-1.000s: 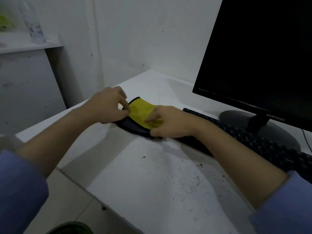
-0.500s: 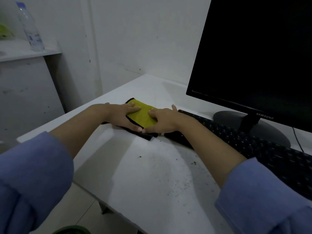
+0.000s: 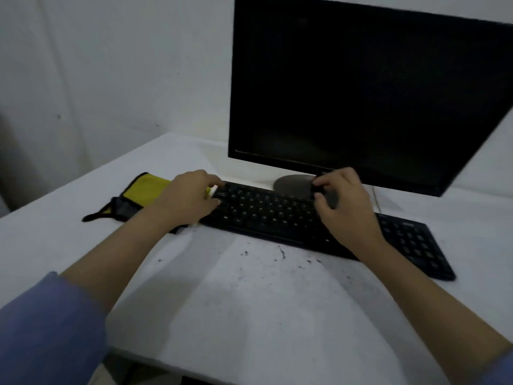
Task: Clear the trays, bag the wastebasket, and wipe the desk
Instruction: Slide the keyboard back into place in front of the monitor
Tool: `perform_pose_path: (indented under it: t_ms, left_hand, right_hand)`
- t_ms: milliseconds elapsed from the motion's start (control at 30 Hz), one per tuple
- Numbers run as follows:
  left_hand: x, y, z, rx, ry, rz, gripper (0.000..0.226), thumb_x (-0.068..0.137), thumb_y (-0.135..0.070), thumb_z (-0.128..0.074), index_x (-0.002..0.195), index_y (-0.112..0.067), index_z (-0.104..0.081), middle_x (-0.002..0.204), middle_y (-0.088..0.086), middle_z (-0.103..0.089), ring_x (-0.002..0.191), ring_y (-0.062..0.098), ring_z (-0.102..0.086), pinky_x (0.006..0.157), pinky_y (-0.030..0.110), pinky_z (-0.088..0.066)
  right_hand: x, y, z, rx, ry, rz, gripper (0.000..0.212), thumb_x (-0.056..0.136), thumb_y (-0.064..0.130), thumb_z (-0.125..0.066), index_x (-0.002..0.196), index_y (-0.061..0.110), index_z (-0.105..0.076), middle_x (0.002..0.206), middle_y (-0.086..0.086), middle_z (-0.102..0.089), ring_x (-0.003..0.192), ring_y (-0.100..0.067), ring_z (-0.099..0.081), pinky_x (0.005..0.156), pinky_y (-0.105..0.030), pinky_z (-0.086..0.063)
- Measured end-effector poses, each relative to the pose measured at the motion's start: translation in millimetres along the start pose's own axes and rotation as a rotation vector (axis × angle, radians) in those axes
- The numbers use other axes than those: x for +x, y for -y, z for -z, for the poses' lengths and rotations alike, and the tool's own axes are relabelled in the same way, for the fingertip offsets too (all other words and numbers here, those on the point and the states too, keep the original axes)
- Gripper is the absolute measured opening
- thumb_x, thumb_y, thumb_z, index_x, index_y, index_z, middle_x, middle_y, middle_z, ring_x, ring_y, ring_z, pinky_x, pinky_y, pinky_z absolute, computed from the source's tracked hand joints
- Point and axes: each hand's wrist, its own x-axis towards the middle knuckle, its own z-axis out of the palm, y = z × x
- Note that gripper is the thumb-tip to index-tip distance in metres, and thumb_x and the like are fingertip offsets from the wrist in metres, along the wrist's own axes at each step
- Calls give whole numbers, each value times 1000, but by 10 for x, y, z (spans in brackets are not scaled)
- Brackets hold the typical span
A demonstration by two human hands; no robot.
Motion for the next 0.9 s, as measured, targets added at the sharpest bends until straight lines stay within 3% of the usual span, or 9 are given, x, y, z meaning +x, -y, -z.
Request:
perform_pose_path:
  t_ms: [133, 300, 467, 600, 733, 900]
  left_hand:
    - [20, -174, -123, -140, -58, 53, 40, 86, -27, -61, 124, -13, -56, 110, 14, -59, 100, 27, -56, 77, 27, -37]
    - [47, -282, -191, -86, 77, 225, 58, 88, -47, -53, 133, -11, -45, 110, 17, -56, 94, 28, -54, 71, 30, -39]
    - [45, -364, -227, -78, 140, 287, 58, 88, -49, -50, 130, -9, -45, 124, 13, -58, 109, 29, -55, 87, 35, -44]
    - [43, -431, -253, -65, 172, 323, 68, 86, -54, -51, 136, -9, -38, 127, 14, -56, 113, 31, -53, 90, 36, -43]
    - [42, -462, -327, -28, 112, 316, 91, 67, -74, -56, 134, -15, -40, 117, 13, -60, 104, 30, -56, 81, 34, -45]
    - [31, -507, -366, -64, 37, 343, 96, 59, -76, -61, 132, -15, -44, 125, 9, -59, 116, 30, -51, 94, 38, -43]
  right_hand:
    - [-288, -559, 426, -153, -34, -224, 25, 85, 17, -60, 109, 10, -58, 113, -6, -49, 89, -19, -55, 80, -33, -50]
    - [-535, -931, 709, -314, 83, -516, 50, 82, 38, -62, 124, 14, -48, 125, -17, -44, 113, -36, -47, 90, -46, -45]
    - [-629, -1034, 691, -473, 187, -609, 60, 82, 54, -51, 127, 15, -42, 118, -21, -45, 107, -40, -45, 85, -46, -43]
    - [-625, -1096, 636, -455, 244, -673, 65, 83, 63, -42, 133, 21, -38, 121, -22, -44, 112, -41, -43, 91, -46, -41]
    - [-594, -1149, 628, -413, 268, -673, 67, 83, 64, -42, 137, 25, -35, 125, -25, -42, 119, -41, -36, 95, -46, -38]
    - [-516, -1172, 692, -333, 303, -727, 72, 80, 66, -47, 139, 27, -34, 128, -24, -38, 123, -43, -33, 101, -46, -34]
